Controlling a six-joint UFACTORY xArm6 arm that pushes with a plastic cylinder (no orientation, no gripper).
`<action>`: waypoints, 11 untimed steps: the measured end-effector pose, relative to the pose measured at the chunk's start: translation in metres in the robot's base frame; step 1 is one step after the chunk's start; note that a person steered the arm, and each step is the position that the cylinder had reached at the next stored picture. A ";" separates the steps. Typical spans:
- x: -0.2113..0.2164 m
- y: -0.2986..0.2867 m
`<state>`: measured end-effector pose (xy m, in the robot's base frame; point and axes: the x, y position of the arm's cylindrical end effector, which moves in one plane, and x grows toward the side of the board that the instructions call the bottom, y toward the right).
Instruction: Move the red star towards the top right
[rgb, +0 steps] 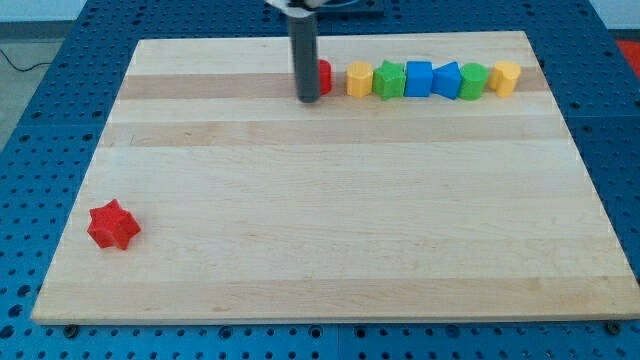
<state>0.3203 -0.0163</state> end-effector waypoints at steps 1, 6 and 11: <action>0.001 -0.006; 0.197 -0.067; 0.164 -0.196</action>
